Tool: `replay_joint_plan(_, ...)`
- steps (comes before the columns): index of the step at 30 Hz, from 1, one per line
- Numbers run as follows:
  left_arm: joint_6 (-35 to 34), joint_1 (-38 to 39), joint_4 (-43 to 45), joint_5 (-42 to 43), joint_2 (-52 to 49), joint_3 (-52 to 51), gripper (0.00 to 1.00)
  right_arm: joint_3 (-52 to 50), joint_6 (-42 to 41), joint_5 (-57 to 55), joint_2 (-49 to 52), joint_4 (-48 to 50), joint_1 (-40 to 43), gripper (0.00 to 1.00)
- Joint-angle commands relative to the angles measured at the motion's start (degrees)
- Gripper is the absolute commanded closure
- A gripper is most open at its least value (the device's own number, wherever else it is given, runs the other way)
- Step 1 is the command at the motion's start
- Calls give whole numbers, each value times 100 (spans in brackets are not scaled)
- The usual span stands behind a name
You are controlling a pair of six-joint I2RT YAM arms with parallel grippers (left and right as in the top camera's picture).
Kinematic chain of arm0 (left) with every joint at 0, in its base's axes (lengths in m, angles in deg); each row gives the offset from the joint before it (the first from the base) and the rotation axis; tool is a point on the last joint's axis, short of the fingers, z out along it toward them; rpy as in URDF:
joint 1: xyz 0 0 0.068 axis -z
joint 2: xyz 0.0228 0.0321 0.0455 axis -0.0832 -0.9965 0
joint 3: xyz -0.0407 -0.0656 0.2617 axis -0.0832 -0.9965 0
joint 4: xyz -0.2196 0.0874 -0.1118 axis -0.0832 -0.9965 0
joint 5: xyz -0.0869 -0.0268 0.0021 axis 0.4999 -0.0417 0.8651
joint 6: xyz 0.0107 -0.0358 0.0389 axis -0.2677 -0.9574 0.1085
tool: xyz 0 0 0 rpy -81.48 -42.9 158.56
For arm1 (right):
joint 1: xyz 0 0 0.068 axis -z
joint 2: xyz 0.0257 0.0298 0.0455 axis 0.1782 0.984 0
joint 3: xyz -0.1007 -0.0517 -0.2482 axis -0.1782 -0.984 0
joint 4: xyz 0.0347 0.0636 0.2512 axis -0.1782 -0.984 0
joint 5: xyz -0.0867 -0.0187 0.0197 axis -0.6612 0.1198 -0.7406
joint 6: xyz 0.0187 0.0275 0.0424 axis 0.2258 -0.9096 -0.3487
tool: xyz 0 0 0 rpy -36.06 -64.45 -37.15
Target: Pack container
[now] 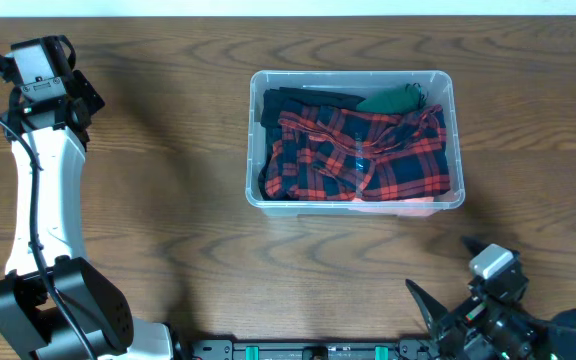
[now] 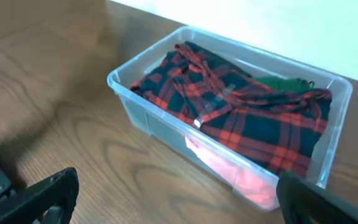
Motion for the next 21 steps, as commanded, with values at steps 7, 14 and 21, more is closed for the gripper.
replay_joint_plan(7, 4, -13, -13, -74, 42, 31, 2, -796, -37, 22, -177, 1126, 26, 1)
replay_joint_plan(14, 4, -13, -13, -74, 42, 31, 2, -1672, -37, 22, -282, 2420, 26, 1)
replay_joint_plan(21, 4, -13, -13, -74, 42, 31, 2, -2645, -17, -199, -313, 4070, -129, 1)
